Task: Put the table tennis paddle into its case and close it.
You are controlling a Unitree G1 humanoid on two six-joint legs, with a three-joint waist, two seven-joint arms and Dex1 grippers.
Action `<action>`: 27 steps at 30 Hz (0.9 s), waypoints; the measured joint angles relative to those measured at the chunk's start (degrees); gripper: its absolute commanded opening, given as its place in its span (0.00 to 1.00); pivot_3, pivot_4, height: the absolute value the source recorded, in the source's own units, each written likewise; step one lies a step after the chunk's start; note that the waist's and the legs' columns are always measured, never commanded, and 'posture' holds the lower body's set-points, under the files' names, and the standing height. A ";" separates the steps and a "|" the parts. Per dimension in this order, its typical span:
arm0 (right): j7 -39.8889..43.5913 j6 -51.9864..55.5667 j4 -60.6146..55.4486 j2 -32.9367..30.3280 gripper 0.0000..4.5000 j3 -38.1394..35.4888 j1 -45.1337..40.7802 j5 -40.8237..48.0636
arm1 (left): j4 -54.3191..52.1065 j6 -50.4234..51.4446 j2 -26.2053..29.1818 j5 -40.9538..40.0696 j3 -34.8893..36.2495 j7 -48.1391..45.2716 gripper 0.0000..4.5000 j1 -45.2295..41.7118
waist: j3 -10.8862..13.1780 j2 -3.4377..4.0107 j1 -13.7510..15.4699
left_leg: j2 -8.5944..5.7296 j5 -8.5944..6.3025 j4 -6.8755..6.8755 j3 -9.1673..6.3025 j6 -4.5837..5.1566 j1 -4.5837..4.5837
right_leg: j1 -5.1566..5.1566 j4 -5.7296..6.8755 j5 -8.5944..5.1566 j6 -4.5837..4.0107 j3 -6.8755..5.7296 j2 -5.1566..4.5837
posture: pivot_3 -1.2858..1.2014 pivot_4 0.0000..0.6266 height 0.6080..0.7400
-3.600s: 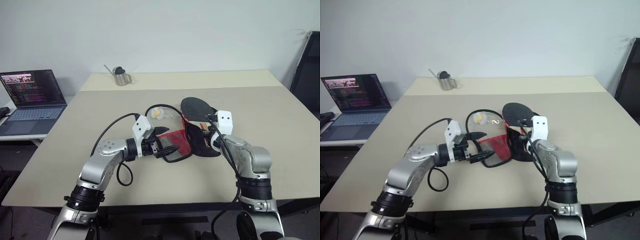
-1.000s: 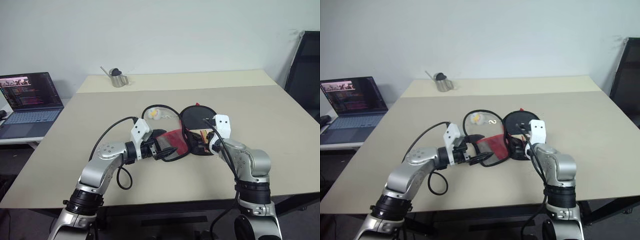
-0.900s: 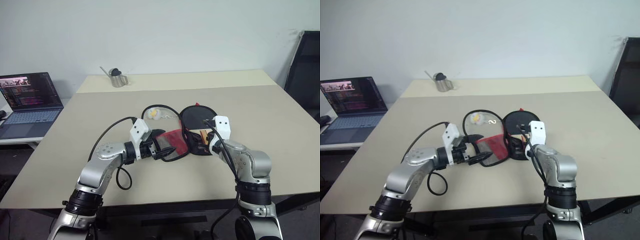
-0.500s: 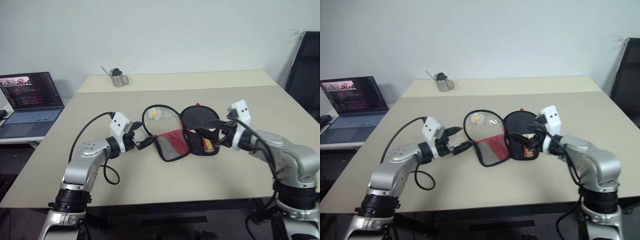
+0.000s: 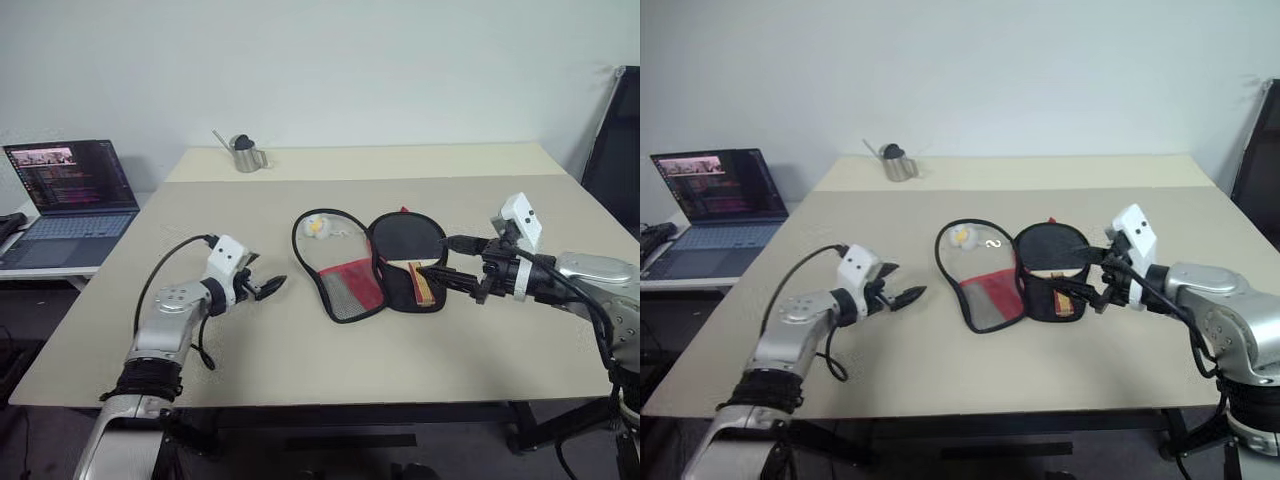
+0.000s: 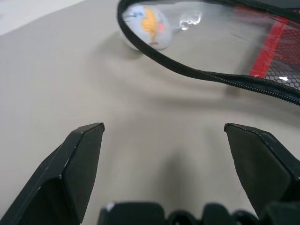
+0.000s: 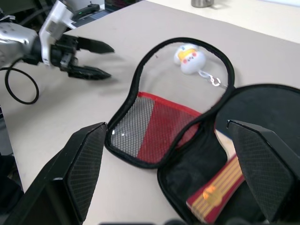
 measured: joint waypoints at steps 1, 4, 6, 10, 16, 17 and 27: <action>-0.05 -0.28 0.10 -0.01 1.00 0.14 0.07 -0.01 | 1.89 -0.67 -0.83 0.66 -0.13 0.50 1.00 -0.96 | 0.00 0.00 0.04 | -0.01 0.00 0.00 0.00 0.00 0.00 | 0.00 0.00 0.00 0.00 0.00 -0.01 | 0.52 0.24 1.00; -0.18 -0.95 0.60 0.02 1.00 0.53 0.07 -0.03 | 7.42 -2.57 -3.32 2.39 -1.26 1.29 1.00 -4.28 | -0.01 -0.03 0.10 | -0.03 0.00 0.03 0.00 0.00 -0.02 | 0.01 0.00 0.00 0.01 -0.01 -0.02 | 0.52 0.24 1.00; -0.18 -1.46 1.00 -0.02 1.00 0.86 0.14 -0.06 | 12.52 -4.06 -5.39 3.25 -2.25 1.13 1.00 -7.36 | 0.00 -0.04 0.09 | -0.03 0.00 0.04 0.00 0.00 -0.02 | 0.01 0.00 0.00 0.01 -0.03 -0.02 | 0.52 0.24 1.00; -0.20 -2.20 1.65 -0.31 1.00 0.86 0.36 -0.07 | 21.67 -6.96 -8.44 5.00 -3.46 0.60 1.00 -12.37 | 0.01 -0.07 -0.09 | -0.04 0.00 0.04 0.03 0.00 -0.03 | 0.00 0.00 0.00 0.01 -0.02 -0.01 | 0.52 0.24 1.00; -0.01 -2.78 1.71 -2.43 1.00 0.49 1.38 -0.02 | 28.16 -11.17 -12.16 6.43 -4.58 -1.60 1.00 -17.92 | 0.03 -0.12 0.08 | -0.06 0.01 0.15 0.00 0.01 -0.12 | 0.00 0.01 0.01 0.02 -0.07 -0.03 | 0.52 0.24 1.00; 0.23 -3.19 1.71 -3.62 1.00 -0.10 2.21 -0.11 | 28.20 -11.69 -13.14 6.43 -4.72 -2.30 1.00 -18.92 | 0.07 -0.19 0.28 | -0.07 0.01 0.18 0.00 0.01 -0.15 | 0.00 0.00 0.01 0.02 -0.11 -0.04 | 0.52 0.24 1.00; 1.29 -4.63 2.65 -10.74 1.00 -7.03 6.76 -0.45 | 28.11 -14.13 -19.64 6.61 -6.44 -7.32 1.00 -22.12 | 0.15 -0.33 -0.02 | -0.04 0.00 0.19 0.05 0.04 -0.13 | 0.04 0.01 0.00 0.03 -0.10 -0.01 | 0.52 0.24 1.00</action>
